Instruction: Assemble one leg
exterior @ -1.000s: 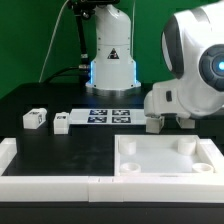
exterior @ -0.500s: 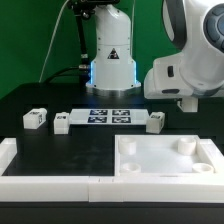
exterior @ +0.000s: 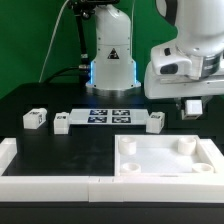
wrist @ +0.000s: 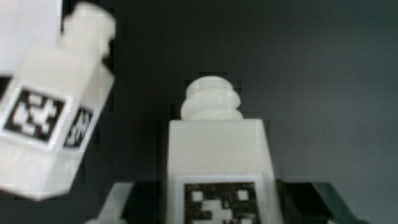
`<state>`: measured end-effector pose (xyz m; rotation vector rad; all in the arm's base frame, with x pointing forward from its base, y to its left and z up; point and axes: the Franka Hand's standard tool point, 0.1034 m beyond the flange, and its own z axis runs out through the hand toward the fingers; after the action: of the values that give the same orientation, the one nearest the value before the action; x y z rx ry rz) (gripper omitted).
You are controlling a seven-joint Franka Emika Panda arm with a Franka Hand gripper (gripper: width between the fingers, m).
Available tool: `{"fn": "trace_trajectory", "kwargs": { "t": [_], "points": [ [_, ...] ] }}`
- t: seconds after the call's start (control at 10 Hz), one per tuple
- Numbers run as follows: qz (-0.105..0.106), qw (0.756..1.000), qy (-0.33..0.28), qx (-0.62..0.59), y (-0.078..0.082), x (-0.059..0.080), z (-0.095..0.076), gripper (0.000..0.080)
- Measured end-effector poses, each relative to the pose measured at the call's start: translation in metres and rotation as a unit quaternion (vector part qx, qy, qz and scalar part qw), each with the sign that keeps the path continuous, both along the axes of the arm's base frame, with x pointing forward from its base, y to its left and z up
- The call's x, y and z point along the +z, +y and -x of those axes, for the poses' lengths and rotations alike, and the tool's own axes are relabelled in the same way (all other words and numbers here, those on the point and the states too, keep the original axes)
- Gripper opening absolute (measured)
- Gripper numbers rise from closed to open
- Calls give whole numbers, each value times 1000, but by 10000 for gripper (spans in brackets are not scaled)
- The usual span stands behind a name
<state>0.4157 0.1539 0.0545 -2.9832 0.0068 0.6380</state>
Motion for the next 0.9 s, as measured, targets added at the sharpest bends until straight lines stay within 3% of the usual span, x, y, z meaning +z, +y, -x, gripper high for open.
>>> {"fn": "trace_trajectory", "kwargs": {
  "t": [0.1, 0.2, 0.4, 0.6, 0.8, 0.9],
  "points": [
    [-6, 1000, -20, 9, -4, 7, -6, 287],
    [-14, 997, -80, 11, -4, 15, -27, 287],
    [-17, 986, -168, 7, -5, 38, -50, 287],
    [-25, 959, -283, 3, -3, 33, -50, 287],
    [-37, 921, -388, 1, 1, 39, -54, 287],
    [-33, 924, -380, 31, -5, 36, -54, 287]
  ]
}}
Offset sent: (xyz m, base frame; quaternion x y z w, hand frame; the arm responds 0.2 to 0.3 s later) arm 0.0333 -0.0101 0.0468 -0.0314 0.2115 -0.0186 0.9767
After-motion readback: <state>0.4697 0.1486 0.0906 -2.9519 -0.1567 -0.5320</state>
